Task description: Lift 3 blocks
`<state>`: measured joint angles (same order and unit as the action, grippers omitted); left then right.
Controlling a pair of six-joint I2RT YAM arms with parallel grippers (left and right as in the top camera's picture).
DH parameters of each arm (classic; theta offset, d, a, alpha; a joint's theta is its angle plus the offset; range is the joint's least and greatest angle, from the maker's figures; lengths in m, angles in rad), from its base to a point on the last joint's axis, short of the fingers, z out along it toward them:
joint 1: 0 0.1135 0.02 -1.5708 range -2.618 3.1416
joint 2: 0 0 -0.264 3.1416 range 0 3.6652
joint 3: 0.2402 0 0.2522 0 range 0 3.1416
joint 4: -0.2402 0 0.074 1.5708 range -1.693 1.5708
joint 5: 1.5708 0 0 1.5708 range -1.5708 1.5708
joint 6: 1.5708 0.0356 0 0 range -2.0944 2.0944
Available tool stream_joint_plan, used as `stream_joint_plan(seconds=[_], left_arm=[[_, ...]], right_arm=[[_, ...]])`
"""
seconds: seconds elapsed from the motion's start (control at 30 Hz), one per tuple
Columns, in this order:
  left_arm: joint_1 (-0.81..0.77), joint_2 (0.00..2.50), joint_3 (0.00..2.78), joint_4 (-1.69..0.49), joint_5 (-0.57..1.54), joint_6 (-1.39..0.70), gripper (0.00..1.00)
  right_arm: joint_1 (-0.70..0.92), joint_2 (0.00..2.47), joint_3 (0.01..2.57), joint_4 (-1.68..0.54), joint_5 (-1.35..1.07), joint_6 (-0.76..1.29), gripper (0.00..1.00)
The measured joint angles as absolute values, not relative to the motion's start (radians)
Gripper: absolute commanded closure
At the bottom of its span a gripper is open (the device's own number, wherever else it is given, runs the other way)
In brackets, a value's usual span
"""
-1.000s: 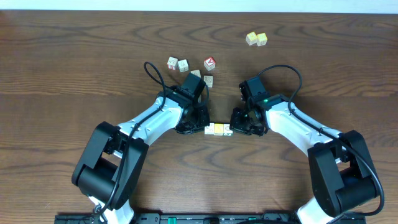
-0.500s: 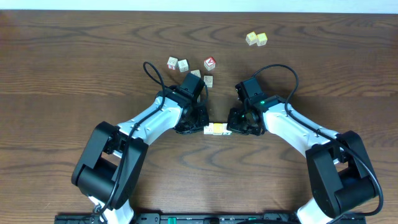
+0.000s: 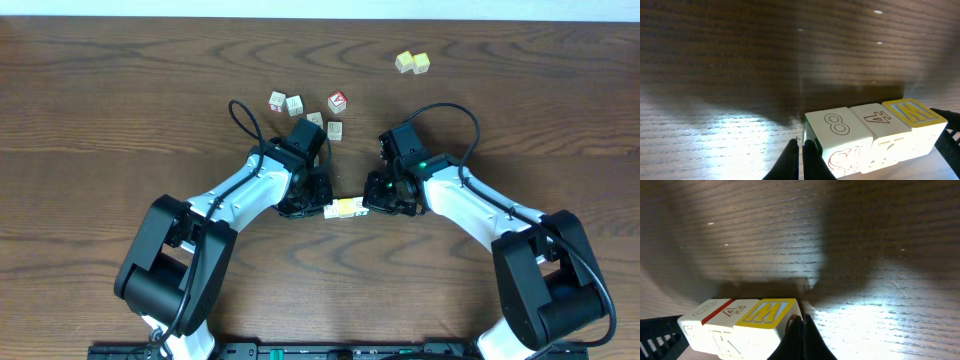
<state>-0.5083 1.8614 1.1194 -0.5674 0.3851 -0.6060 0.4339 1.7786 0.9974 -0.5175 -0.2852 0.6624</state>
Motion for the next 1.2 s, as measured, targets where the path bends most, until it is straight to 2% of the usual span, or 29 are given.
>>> stream_joint_plan(seconds=[0.3,0.57,1.2], left_arm=[[-0.508,1.857,1.118,-0.581,0.383,-0.606,0.93],[-0.506,1.821,1.117,-0.596,0.379,-0.606,0.93],[-0.506,1.747,1.115,-0.623,0.381,-0.606,0.93]], right_arm=[[0.425,1.775,0.997,-0.519,-0.315,0.658,0.99],[0.425,1.678,0.997,-0.539,-0.319,0.642,0.99],[0.424,1.672,0.997,-0.557,-0.325,0.635,0.99]])
